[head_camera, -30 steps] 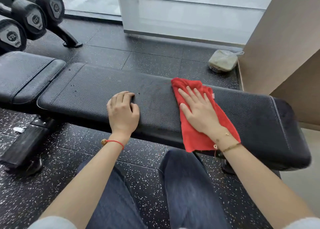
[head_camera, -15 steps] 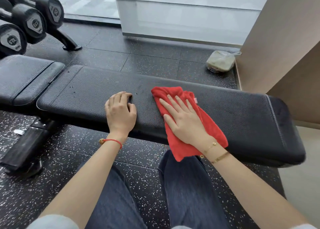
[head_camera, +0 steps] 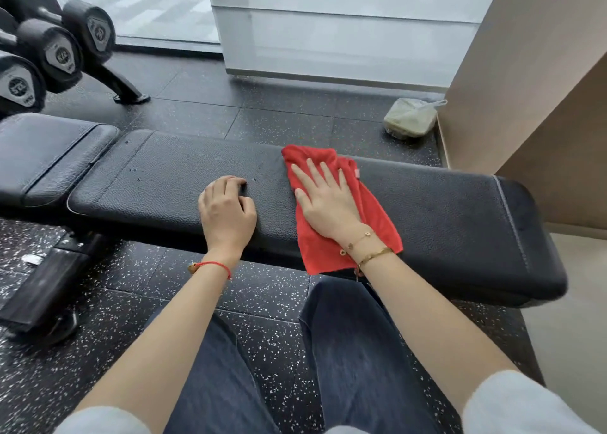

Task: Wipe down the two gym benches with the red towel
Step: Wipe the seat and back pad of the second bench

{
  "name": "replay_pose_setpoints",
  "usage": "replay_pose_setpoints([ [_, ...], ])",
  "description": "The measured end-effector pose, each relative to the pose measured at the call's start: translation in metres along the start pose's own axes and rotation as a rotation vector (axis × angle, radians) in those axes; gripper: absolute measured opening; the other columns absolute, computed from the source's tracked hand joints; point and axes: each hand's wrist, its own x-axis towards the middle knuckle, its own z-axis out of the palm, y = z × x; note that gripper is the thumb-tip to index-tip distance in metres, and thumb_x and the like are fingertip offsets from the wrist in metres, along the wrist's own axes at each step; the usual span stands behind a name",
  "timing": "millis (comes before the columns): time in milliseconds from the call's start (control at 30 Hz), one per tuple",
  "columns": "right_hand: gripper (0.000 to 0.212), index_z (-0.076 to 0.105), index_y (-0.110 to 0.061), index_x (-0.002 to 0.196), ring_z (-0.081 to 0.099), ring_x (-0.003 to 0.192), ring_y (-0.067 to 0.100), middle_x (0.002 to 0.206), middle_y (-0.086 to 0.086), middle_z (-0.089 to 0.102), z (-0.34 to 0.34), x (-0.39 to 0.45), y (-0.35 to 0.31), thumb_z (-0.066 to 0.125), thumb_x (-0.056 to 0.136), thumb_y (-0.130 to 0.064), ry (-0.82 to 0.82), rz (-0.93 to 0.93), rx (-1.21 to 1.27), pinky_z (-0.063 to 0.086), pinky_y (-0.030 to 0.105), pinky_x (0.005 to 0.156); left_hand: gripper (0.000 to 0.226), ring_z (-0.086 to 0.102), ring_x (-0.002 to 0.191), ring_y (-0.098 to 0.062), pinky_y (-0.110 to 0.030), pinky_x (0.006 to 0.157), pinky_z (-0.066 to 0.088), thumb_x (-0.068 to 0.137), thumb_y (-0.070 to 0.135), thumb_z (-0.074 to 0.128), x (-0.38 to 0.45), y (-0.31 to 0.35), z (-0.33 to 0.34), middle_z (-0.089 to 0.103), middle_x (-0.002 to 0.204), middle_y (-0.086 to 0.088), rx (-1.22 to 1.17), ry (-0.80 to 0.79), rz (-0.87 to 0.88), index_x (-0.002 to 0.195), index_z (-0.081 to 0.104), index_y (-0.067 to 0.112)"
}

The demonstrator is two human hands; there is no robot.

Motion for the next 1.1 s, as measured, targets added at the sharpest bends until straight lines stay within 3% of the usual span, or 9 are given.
replay_pose_setpoints([
  [133,0.053,0.019,-0.038,0.154,0.013,0.151,0.018,0.163,-0.007,0.016,-0.002,-0.049,0.018,0.031,0.102,-0.043,0.04,-0.075,0.0,0.001,0.043,0.122,0.041,0.044,0.13,-0.026,-0.048,0.12,0.02,0.085,0.01,0.052,-0.002,0.011,-0.005,0.056,0.131,-0.005,0.016,-0.014,0.014,0.125,0.059,0.015],
  [267,0.052,0.024,-0.038,0.152,0.016,0.15,0.02,0.162,-0.007,0.02,-0.008,-0.077,0.064,0.034,0.102,-0.042,0.078,0.041,0.016,0.004,0.042,0.122,0.042,0.047,0.129,-0.024,-0.043,0.12,0.021,0.088,0.01,0.05,-0.01,0.049,0.002,0.057,0.132,-0.005,-0.026,-0.043,0.151,0.129,0.057,0.014],
  [500,0.053,0.016,-0.035,0.155,0.008,0.151,0.021,0.164,-0.002,0.012,-0.021,-0.011,0.096,0.028,0.103,-0.041,0.063,0.275,0.011,-0.002,0.045,0.122,0.039,0.046,0.129,-0.023,-0.041,0.115,0.028,0.089,0.016,0.05,-0.027,0.106,0.032,0.057,0.132,-0.002,-0.073,-0.157,0.207,0.127,0.059,0.017],
  [867,0.052,0.022,-0.038,0.153,0.015,0.15,0.019,0.162,-0.006,0.021,-0.017,-0.092,0.109,0.033,0.102,-0.041,0.113,0.132,0.033,0.003,0.043,0.123,0.033,0.048,0.125,-0.024,-0.045,0.113,0.031,0.088,0.025,0.052,-0.035,0.106,0.048,0.059,0.125,0.0,-0.007,-0.108,0.241,0.118,0.064,0.02],
  [1100,0.054,0.016,-0.035,0.155,0.01,0.151,0.023,0.164,-0.001,0.014,-0.035,-0.038,0.165,0.026,0.103,-0.041,0.097,0.467,0.011,0.001,0.048,0.122,0.032,0.047,0.125,-0.024,-0.046,0.112,0.031,0.087,0.026,0.052,-0.035,0.109,0.048,0.059,0.126,0.0,0.015,-0.105,0.228,0.117,0.063,0.021],
])
